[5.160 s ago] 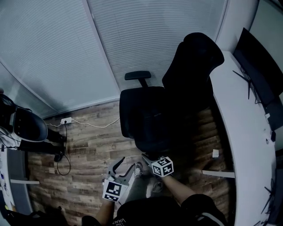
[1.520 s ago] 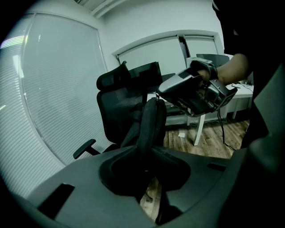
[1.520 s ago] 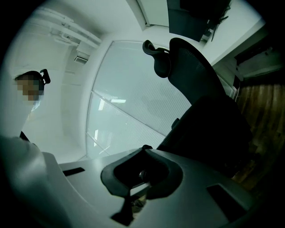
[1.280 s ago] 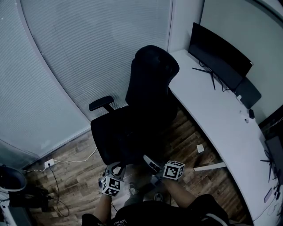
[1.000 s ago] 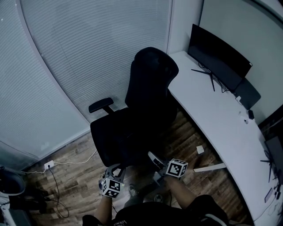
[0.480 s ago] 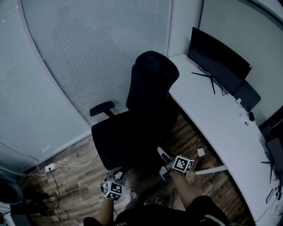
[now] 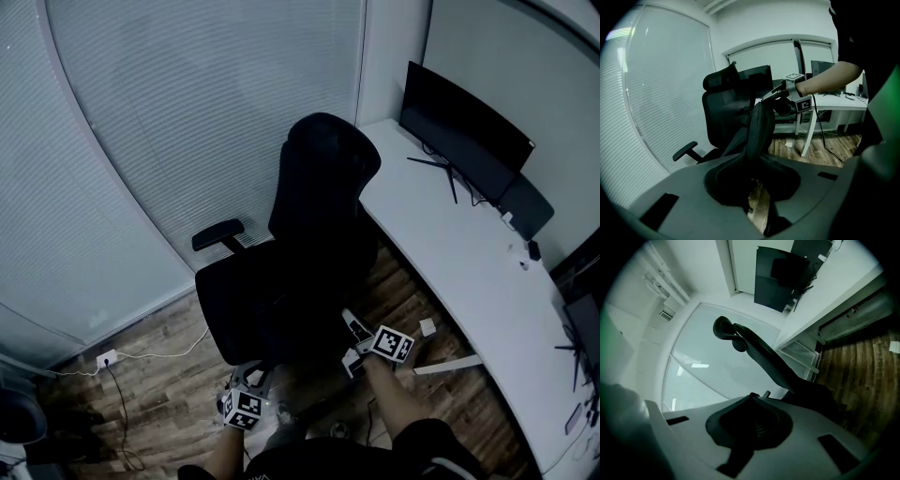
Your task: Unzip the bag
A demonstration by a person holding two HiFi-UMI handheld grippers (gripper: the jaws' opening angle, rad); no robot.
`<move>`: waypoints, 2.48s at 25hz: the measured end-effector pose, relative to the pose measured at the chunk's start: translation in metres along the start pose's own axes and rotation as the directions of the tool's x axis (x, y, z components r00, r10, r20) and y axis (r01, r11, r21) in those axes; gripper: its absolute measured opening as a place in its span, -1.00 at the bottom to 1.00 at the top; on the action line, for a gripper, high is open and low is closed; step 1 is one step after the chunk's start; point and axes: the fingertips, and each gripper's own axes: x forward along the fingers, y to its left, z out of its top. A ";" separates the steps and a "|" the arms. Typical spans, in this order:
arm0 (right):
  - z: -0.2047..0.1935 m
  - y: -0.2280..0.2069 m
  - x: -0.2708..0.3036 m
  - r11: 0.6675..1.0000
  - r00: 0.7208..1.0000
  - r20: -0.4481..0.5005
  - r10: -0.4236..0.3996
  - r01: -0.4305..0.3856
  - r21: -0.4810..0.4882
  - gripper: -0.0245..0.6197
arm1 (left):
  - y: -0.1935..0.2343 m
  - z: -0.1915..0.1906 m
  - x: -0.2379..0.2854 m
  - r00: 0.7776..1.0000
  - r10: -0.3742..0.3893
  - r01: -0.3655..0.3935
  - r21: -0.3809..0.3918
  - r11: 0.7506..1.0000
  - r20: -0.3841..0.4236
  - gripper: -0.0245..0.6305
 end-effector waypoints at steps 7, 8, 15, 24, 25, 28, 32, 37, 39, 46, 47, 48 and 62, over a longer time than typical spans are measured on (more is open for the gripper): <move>-0.007 -0.003 -0.007 1.000 1.000 0.000 -0.023 0.023 0.002 -0.78 | -0.006 -0.004 -0.001 1.000 -0.015 0.014 -0.010 1.000 -0.024 -0.64; -0.009 -0.002 -0.009 1.000 1.000 -0.007 -0.024 0.023 -0.011 -0.78 | -0.006 -0.005 0.000 0.999 -0.016 0.016 -0.013 1.000 -0.028 -0.64; -0.022 0.007 -0.022 0.986 0.994 -0.083 -0.073 0.060 -0.157 -0.77 | -0.009 -0.012 0.001 0.998 -0.015 0.014 -0.011 1.000 -0.063 -0.56; -0.035 0.007 -0.048 0.963 0.983 -0.109 -0.149 0.119 -0.242 -0.45 | -0.031 -0.015 -0.005 0.997 -0.020 0.017 -0.045 0.999 -0.074 -0.34; -0.037 0.007 -0.051 0.960 0.981 -0.113 -0.155 0.123 -0.252 -0.42 | -0.032 -0.015 -0.007 0.997 -0.017 0.014 -0.051 0.999 -0.069 -0.33; -0.041 0.007 -0.062 0.950 0.977 -0.117 -0.176 0.138 -0.281 -0.38 | -0.034 -0.012 -0.015 0.999 0.002 -0.005 -0.076 0.997 -0.043 -0.31; -0.043 0.024 -0.075 0.934 0.980 -0.101 -0.173 0.131 -0.333 -0.36 | -0.034 -0.006 -0.031 0.999 0.040 -0.041 -0.104 0.994 -0.010 -0.30; -0.043 0.057 -0.095 0.904 0.990 -0.081 -0.112 0.068 -0.421 -0.36 | -0.037 0.012 -0.056 0.991 0.115 -0.104 -0.146 0.984 0.073 -0.30; -0.043 0.073 -0.103 0.893 0.994 -0.076 -0.078 0.036 -0.448 -0.36 | -0.039 0.018 -0.068 0.986 0.142 -0.126 -0.164 0.978 0.091 -0.30; -0.053 0.115 -0.137 0.840 0.996 -0.094 0.011 -0.060 -0.539 -0.36 | -0.059 0.042 -0.103 0.958 0.225 -0.184 -0.222 0.958 0.177 -0.31; -0.056 0.119 -0.143 0.831 0.995 -0.095 0.017 -0.067 -0.553 -0.36 | -0.063 0.045 -0.108 0.953 0.236 -0.191 -0.231 0.954 0.189 -0.31; -0.058 0.123 -0.148 0.820 0.995 -0.095 0.024 -0.074 -0.567 -0.36 | -0.066 0.048 -0.113 0.948 0.246 -0.195 -0.241 0.951 0.200 -0.31; -0.087 0.164 -0.213 0.685 0.977 -0.175 0.121 -0.209 -0.698 -0.72 | -0.127 0.075 -0.168 0.879 0.359 -0.252 -0.335 0.908 0.313 -0.60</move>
